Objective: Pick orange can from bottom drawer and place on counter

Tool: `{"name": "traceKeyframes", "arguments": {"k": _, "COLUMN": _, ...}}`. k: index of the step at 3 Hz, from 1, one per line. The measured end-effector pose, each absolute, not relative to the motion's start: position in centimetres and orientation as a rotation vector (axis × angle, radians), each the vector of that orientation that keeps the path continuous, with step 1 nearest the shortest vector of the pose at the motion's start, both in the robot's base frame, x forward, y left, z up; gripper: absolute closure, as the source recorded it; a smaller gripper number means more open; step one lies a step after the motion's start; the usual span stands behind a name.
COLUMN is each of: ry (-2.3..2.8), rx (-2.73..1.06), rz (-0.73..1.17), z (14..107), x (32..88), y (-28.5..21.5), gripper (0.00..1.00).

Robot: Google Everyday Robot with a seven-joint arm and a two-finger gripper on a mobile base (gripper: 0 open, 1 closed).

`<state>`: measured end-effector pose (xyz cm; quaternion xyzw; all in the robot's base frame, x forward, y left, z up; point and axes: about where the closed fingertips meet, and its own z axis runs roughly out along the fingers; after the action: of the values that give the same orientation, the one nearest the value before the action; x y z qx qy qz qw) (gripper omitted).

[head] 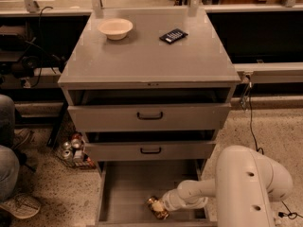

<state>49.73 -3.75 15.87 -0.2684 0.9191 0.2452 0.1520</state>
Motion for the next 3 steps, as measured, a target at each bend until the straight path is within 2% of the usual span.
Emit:
{"name": "traceKeyframes", "arguments": {"k": 1, "ry": 2.646, "rx": -0.784, "rz": 0.727, "z": 15.52, "x": 49.31, "y": -3.30, "gripper": 1.00}}
{"name": "traceKeyframes", "arguments": {"k": 2, "ry": 2.646, "rx": -0.784, "rz": 0.727, "z": 15.62, "x": 49.30, "y": -3.30, "gripper": 0.82}}
{"name": "traceKeyframes", "arguments": {"k": 3, "ry": 2.650, "rx": -0.789, "rz": 0.737, "z": 15.53, "x": 49.19, "y": -3.15, "gripper": 0.59}}
